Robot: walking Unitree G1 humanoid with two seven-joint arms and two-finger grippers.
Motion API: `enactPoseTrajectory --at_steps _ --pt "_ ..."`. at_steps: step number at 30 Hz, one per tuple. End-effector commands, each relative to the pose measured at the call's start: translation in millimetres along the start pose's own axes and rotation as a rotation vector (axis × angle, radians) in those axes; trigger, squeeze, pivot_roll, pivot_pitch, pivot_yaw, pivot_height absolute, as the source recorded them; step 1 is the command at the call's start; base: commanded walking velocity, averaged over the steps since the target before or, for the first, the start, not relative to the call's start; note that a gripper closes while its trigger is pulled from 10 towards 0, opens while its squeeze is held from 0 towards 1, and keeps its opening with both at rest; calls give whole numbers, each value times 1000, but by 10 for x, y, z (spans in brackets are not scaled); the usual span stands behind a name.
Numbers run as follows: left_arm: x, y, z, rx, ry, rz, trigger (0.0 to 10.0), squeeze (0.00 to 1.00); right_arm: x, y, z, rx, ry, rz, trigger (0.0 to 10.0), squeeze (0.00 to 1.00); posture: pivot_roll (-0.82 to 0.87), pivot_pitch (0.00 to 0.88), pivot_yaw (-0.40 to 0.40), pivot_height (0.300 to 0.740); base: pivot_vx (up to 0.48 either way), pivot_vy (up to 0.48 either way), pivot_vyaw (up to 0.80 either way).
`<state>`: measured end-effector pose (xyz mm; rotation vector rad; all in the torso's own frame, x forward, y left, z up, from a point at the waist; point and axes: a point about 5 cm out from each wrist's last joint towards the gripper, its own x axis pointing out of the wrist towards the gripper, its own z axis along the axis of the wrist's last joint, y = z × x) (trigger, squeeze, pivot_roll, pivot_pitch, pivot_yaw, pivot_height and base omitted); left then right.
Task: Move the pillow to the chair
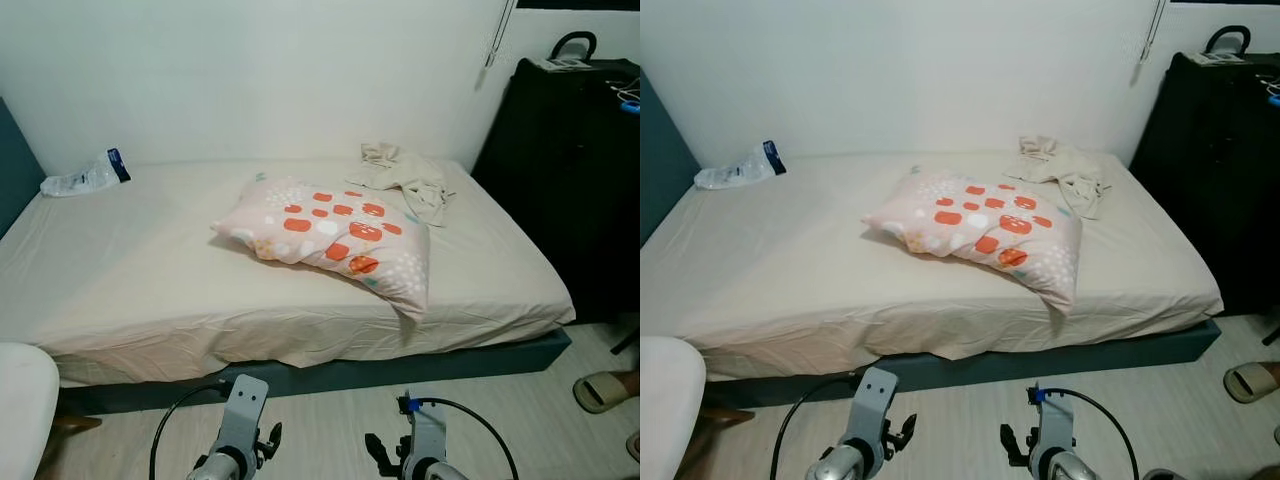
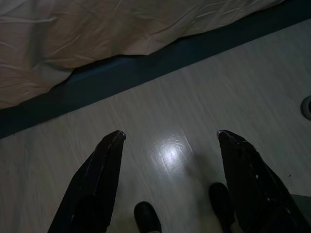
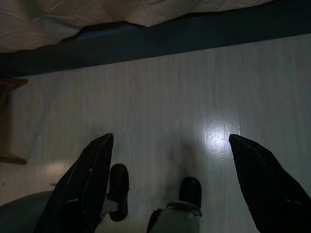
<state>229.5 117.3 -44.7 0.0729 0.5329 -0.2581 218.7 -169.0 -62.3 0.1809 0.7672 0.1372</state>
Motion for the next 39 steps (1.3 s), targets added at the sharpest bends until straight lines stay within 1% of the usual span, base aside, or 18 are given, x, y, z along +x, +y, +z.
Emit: enactPoseTrajectory --at_steps 1,19,30,34,38,39 --pt "-11 29 -12 8 1 1 10000 0 -4 -1 -15 8 2 -3 10000 0 24 10 -22 740 334 0 0" --pt "-7 30 -4 14 0 -12 10000 0 -1 -24 24 7 -13 -18 10000 0 23 3 -20 740 348 0 0" --pt "0 14 4 17 -1 -22 10000 0 -8 -75 48 9 -17 -42 10000 0 19 0 -21 740 357 0 0" --pt "0 8 6 15 -2 -25 10000 0 -12 -91 33 24 2 -47 10000 0 18 0 -20 740 360 0 -769" --pt "-1 5 4 13 -1 -25 10000 0 -15 -102 45 17 -13 -56 10000 0 18 5 -20 740 360 0 -769" --pt "-1 4 3 13 -1 -24 10000 0 -18 -111 49 31 -21 -63 10000 0 19 8 -20 740 360 0 -769"
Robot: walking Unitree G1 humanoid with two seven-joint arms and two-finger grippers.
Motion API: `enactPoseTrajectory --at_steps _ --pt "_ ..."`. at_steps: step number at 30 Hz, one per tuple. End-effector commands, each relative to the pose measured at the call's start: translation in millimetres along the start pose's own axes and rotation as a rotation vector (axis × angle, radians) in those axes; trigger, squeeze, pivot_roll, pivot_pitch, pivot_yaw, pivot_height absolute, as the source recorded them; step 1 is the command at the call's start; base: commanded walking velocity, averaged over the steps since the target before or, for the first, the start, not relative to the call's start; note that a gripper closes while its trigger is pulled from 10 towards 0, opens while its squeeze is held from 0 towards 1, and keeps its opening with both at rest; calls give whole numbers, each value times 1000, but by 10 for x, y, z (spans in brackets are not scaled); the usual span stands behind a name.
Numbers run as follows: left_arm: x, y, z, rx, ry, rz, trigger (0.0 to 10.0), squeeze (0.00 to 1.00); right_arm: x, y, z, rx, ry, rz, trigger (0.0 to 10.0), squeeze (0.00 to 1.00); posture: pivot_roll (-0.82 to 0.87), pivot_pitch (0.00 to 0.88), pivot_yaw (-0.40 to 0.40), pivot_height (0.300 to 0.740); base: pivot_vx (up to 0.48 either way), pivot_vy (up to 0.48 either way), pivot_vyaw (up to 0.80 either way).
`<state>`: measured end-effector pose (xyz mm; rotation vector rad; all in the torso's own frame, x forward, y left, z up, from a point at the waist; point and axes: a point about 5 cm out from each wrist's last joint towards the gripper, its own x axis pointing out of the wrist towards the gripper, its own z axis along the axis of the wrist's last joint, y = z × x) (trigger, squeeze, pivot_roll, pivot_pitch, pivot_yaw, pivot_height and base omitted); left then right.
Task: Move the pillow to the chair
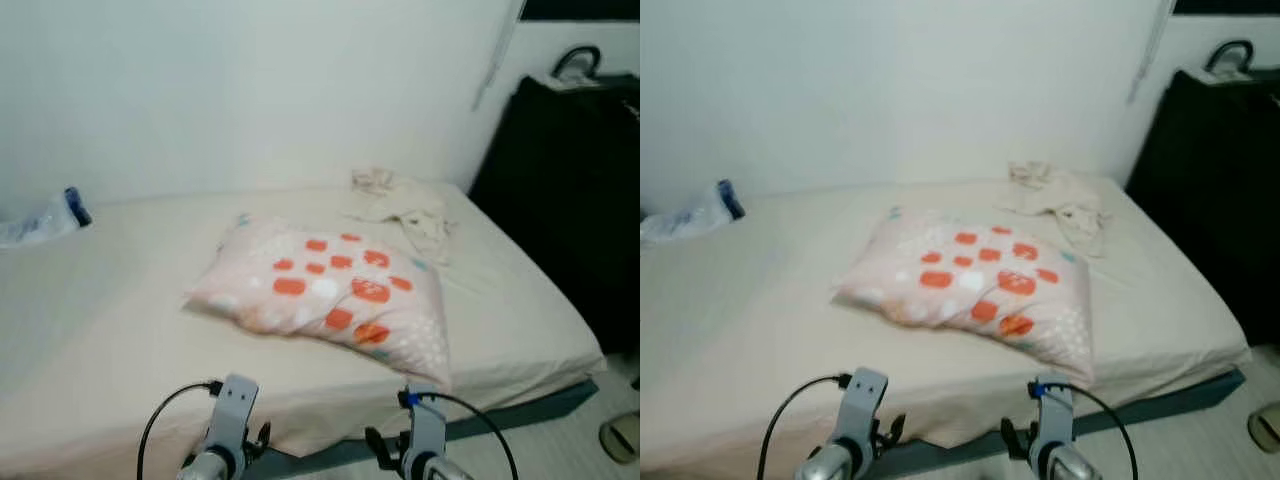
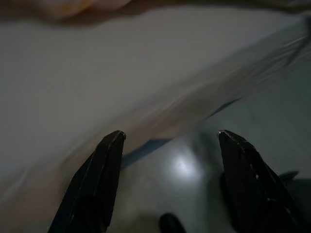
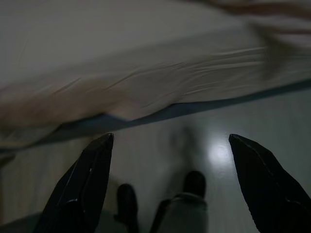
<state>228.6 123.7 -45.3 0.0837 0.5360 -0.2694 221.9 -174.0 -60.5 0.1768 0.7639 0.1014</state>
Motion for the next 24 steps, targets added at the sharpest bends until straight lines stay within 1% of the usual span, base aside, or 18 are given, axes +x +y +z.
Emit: enactPoseTrajectory --at_steps 1,11,14,20,23,24 --pt "17 -56 22 0 -6 -16 10000 0 -19 -72 11 33 -19 -35 10000 0 19 8 -20 740 360 0 -769" --pt "7 -44 3 -10 -1 -4 10000 0 -20 -78 14 22 -19 -34 10000 0 17 12 -19 740 357 0 0" --pt "12 -13 0 -12 8 31 10000 0 -21 -83 9 28 -14 -37 10000 0 16 12 -20 740 0 0 0" --pt "18 10 3 3 18 47 10000 0 -32 -143 16 41 -2 -58 10000 0 13 12 -20 740 0 0 0" --pt "20 63 15 18 20 79 10000 0 -50 -244 78 61 -20 -84 10000 0 10 13 -18 740 0 0 0" --pt "20 63 15 18 20 79 10000 0 -50 -244 78 61 -20 -84 10000 0 10 13 -18 740 0 0 0"
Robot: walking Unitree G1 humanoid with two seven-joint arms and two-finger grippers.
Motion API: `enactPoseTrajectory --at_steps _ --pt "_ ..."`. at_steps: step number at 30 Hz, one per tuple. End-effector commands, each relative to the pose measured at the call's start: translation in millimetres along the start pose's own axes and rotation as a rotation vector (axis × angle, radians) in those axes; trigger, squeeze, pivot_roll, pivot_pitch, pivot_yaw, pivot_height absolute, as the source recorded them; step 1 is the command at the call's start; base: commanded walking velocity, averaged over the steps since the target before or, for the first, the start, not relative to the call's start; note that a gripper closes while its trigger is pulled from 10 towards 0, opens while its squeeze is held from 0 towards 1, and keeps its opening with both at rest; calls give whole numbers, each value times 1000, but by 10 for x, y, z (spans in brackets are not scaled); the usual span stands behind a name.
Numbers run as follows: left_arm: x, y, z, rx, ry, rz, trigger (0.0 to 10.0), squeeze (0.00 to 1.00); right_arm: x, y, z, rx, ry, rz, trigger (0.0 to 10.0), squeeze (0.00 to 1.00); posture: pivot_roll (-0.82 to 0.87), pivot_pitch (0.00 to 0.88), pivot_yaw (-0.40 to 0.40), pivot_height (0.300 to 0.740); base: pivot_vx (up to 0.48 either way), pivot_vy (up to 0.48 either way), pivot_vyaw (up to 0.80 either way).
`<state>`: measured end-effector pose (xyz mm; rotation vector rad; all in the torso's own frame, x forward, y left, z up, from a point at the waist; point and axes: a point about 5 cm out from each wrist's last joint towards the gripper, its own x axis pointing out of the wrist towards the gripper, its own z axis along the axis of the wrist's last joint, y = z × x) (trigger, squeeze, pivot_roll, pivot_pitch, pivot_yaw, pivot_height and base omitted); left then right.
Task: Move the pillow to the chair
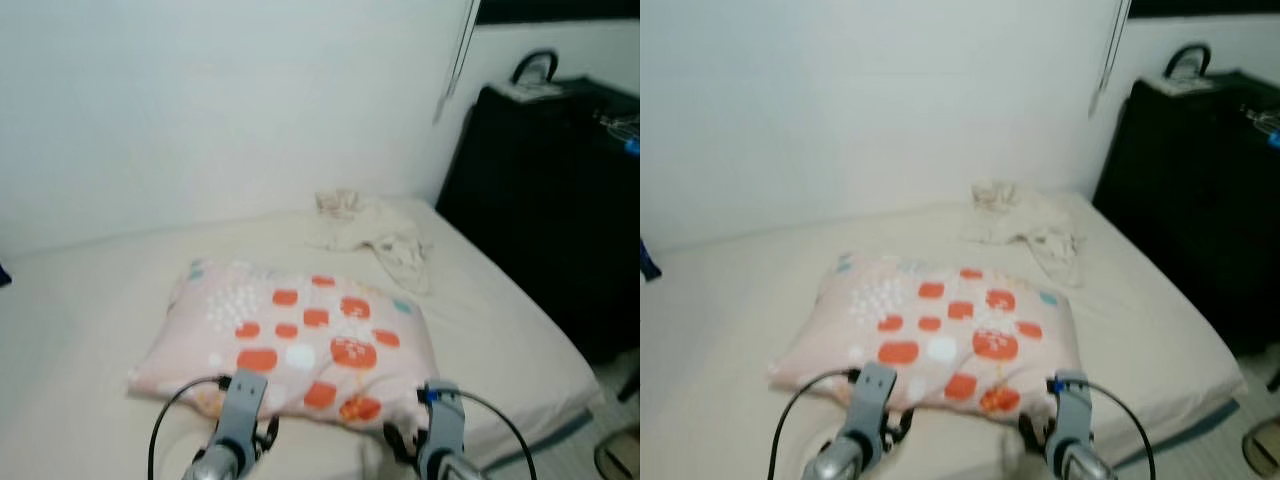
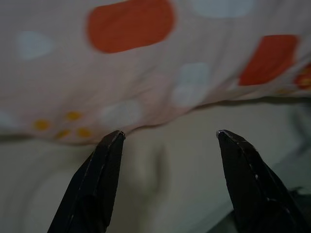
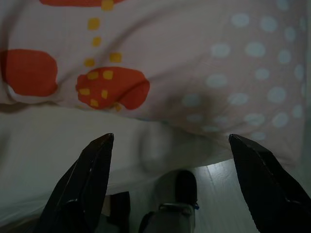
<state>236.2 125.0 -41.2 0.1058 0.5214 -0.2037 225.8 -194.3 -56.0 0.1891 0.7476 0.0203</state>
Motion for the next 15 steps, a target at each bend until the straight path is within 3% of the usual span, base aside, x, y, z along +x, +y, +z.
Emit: enactPoseTrajectory --at_steps 1,15 --pt "-16 42 -51 16 29 17 10000 0 -14 -72 11 23 1 -23 10000 0 10 13 -18 740 0 0 0" --pt "33 112 52 22 8 62 10000 0 -7 -198 233 75 -68 -66 10000 0 9 13 -10 740 0 0 0"
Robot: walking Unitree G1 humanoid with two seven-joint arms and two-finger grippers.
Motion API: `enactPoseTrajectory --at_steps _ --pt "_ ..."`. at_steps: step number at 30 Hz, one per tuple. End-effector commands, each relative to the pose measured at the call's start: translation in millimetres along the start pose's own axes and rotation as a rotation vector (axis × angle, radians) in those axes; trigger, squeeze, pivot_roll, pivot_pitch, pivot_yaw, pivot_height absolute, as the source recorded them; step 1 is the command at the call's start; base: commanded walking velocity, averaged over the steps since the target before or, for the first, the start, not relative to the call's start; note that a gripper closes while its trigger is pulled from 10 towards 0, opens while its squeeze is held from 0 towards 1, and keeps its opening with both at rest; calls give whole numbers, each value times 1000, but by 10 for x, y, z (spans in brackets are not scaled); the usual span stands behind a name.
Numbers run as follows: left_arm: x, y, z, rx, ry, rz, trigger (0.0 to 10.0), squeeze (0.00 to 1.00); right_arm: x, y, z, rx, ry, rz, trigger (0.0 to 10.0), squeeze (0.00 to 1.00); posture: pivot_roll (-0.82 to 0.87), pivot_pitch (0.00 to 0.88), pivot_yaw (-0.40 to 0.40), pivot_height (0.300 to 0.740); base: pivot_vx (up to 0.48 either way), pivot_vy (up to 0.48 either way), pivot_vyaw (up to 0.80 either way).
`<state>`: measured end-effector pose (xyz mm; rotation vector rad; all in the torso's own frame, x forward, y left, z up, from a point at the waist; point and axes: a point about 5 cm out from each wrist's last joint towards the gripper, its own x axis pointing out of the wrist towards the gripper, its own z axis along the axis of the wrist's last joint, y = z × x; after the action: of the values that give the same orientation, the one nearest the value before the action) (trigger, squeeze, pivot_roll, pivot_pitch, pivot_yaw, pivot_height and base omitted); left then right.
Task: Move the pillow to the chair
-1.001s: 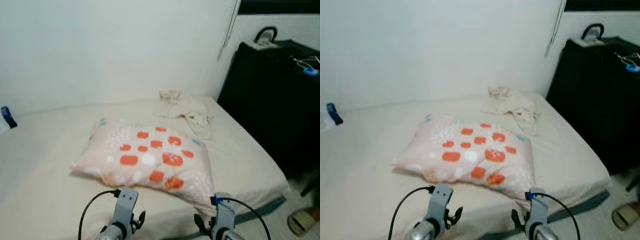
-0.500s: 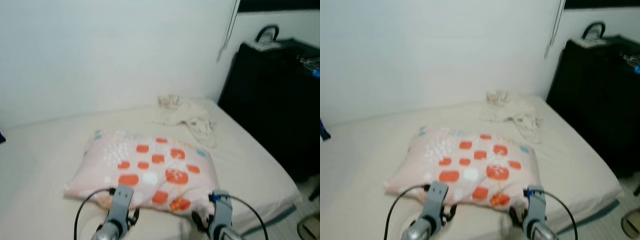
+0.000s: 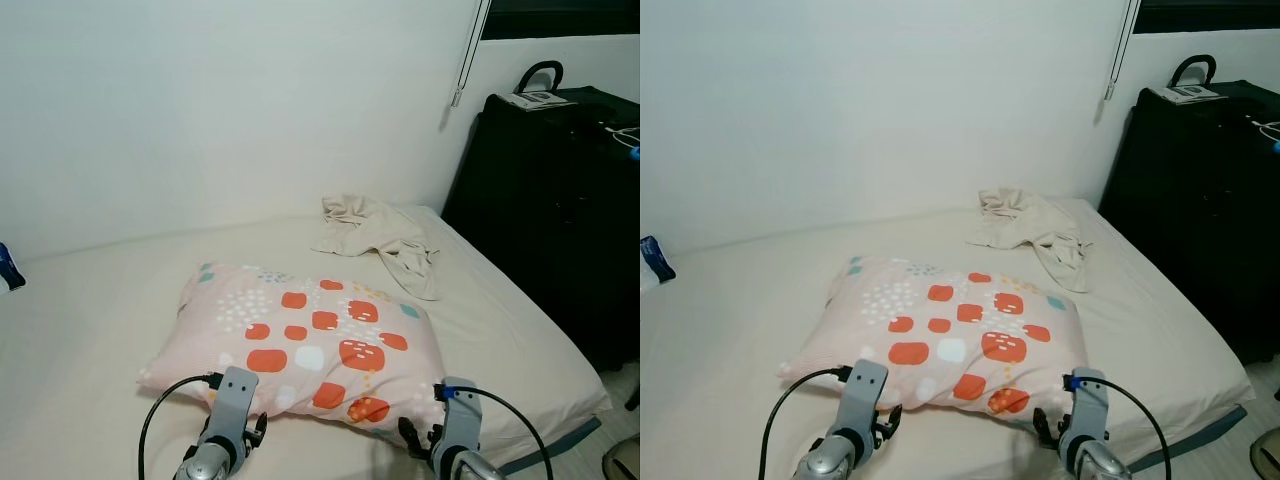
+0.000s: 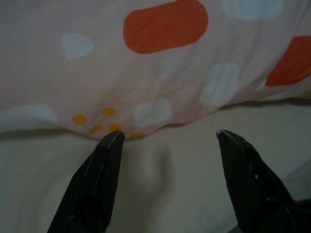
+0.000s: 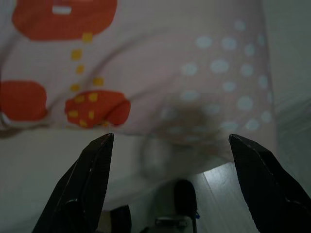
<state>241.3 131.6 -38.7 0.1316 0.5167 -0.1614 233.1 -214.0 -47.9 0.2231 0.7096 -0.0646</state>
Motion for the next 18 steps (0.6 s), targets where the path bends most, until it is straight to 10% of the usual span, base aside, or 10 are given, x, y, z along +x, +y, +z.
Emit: enactPoseTrajectory --at_steps 1,18 --pt "16 35 15 8 8 15 10000 0 16 -16 93 16 -23 -4 10000 0 9 13 -10 740 0 0 0" --pt "39 65 38 28 22 37 10000 0 42 55 142 14 -39 22 10000 0 14 4 -10 740 -46 0 0"
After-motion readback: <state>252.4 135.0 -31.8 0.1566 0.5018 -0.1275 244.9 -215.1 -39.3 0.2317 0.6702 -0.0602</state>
